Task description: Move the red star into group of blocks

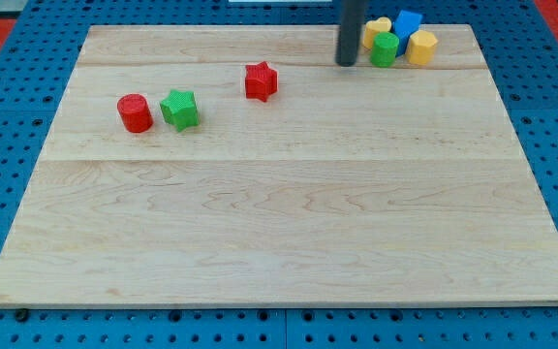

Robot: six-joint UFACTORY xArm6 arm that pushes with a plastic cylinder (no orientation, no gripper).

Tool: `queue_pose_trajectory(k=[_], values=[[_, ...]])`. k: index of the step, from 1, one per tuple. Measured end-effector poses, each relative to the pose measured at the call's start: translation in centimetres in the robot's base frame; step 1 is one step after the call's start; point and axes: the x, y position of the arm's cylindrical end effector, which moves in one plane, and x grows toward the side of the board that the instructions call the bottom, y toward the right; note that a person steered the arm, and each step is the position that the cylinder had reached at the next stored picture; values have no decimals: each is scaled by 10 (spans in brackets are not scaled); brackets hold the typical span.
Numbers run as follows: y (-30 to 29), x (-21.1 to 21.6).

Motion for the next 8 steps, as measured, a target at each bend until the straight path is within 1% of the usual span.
queue_pose_trajectory(k=[1, 2, 3, 4, 5, 6, 7, 8], values=[[-98, -14], [-192, -11], [-259, 20], [-247, 54], [-171, 58], [-94, 35], [-36, 25], [-46, 25]])
